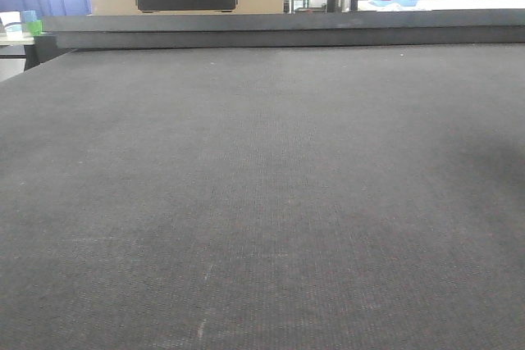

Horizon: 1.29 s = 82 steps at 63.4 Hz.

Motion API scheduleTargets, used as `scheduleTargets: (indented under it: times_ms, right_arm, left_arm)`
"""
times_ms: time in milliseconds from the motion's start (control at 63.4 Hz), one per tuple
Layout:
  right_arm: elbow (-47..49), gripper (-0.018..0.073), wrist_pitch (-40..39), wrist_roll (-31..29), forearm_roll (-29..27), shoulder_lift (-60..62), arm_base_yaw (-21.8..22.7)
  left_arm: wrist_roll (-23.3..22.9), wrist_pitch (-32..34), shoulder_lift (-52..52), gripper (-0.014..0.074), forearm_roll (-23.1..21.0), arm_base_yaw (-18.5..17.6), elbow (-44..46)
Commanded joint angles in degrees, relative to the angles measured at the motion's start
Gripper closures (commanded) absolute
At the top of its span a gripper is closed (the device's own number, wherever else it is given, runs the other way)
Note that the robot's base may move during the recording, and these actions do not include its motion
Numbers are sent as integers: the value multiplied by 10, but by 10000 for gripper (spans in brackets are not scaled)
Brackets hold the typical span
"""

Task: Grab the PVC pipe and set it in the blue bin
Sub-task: 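Hold the pipe raised above the table with both grippers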

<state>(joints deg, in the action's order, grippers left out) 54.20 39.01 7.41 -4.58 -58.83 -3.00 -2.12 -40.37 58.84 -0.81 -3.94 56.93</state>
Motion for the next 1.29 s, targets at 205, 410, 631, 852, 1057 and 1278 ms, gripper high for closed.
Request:
scheduleTargets:
  times_ms: [205, 410, 631, 852, 1057, 1278]
  right_arm:
    - [-97, 727, -141, -16, 4, 147, 0]
    - [-129, 727, -191, -16, 10, 222, 0]
    - [-129, 727, -255, -16, 19, 242, 0]
    - [-129, 727, -280, -16, 19, 242, 0]
    - [-129, 727, -280, -16, 19, 242, 0]
    - [-129, 727, -280, -16, 19, 242, 0]
  left_arm:
    - [2, 220, -184, 708, -15, -4, -143]
    - [2, 239, -271, 708, -10, -4, -172]
    - [2, 258, -305, 708, -10, -4, -172]
    - [2, 260, -307, 708, -10, -4, -172]
    - [2, 260, -307, 708, -10, -4, -172]
    - [2, 260, -307, 708, -10, -4, -172]
